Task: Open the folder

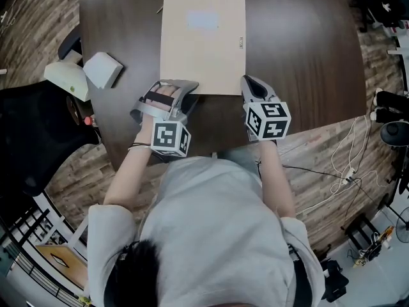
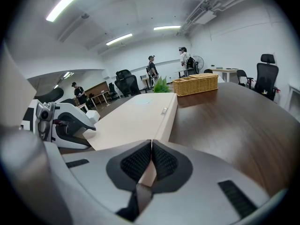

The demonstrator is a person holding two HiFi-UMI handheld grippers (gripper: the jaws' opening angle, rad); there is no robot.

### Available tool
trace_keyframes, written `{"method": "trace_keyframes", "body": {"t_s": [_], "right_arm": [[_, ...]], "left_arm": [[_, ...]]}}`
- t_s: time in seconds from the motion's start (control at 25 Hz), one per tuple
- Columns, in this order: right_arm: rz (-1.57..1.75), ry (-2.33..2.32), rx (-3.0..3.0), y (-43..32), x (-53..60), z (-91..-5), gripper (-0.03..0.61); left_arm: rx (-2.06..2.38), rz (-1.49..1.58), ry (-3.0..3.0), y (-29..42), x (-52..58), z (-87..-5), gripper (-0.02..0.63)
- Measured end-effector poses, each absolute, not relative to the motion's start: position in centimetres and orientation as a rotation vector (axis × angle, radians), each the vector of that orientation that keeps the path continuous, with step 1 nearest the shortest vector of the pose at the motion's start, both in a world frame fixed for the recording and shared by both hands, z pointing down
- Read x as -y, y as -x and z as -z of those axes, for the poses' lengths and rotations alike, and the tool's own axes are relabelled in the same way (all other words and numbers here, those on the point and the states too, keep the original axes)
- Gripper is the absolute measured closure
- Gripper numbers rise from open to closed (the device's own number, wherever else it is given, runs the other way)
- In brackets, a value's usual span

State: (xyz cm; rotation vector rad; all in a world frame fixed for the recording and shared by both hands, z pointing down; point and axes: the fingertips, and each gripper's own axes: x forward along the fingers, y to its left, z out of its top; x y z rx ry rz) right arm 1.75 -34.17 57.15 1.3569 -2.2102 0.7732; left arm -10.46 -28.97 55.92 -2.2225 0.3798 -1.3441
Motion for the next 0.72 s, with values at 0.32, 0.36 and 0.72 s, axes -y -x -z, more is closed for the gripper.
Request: {"method": "trace_keyframes", "body": {"t_s": [0.32, 0.36, 0.72], "right_arm": [[-0.763, -1.360, 2.207, -1.8, 34.2, -57.1, 0.566], [-0.763, -1.360, 2.207, -1.8, 34.2, -57.2, 0.566], [-0.731, -1.334, 2.202, -1.8, 34.3, -57.1, 0.567]], "left_arm": [[-0.426, 1.319, 2.237, 9.3, 29.3, -55.6, 0.499], [-0.424, 1.320, 2.241, 9.0, 29.4, -55.7, 0.499], [-0.564, 1.329, 2.397, 8.6, 29.5, -56.0, 0.518]]}}
